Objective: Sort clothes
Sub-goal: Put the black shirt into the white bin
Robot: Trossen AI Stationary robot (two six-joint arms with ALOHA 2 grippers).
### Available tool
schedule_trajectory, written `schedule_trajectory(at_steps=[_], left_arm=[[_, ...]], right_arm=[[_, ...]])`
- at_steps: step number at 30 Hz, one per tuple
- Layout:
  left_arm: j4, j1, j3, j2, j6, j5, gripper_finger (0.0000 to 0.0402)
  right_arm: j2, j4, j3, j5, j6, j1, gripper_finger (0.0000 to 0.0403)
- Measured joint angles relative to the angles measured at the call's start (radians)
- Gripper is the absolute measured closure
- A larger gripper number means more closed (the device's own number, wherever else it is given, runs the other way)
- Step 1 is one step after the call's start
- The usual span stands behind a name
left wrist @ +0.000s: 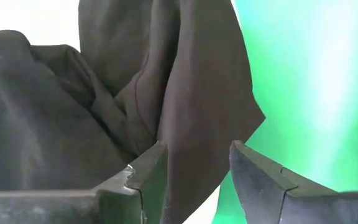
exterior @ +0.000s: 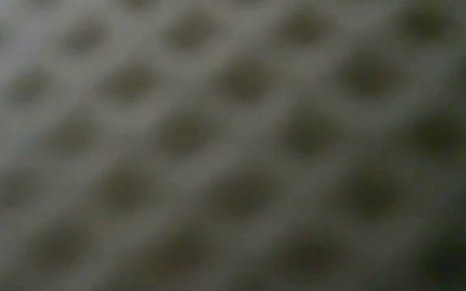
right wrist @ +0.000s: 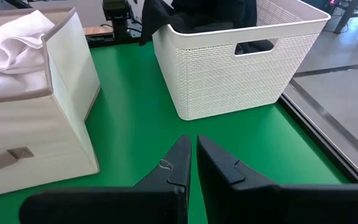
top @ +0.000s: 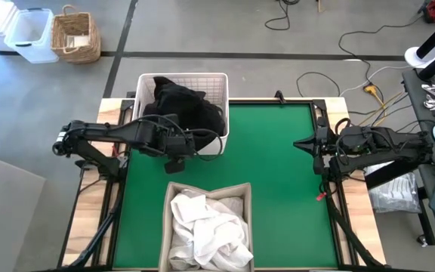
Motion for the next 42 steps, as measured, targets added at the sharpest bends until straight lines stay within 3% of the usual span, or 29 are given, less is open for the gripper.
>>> schedule_trajectory(at_steps=[18, 35, 42], left_arm=[[0.009, 0.008, -0.051, 0.0, 0.012, -0.017, 0.0254], [0.008, 0.008, -0.05, 0.0, 0.012, -0.024, 0.0393], [0.008, 0.008, -0.05, -0.002, 0.012, -0.036, 0.04]], right_arm=[[0.0, 0.0, 0.0, 0.0, 0.0, 0.0, 0.0385], [0.0, 0.0, 0.0, 0.0, 0.0, 0.0, 0.0385], [0.0, 0.0, 0.0, 0.0, 0.0, 0.0, 0.0385]])
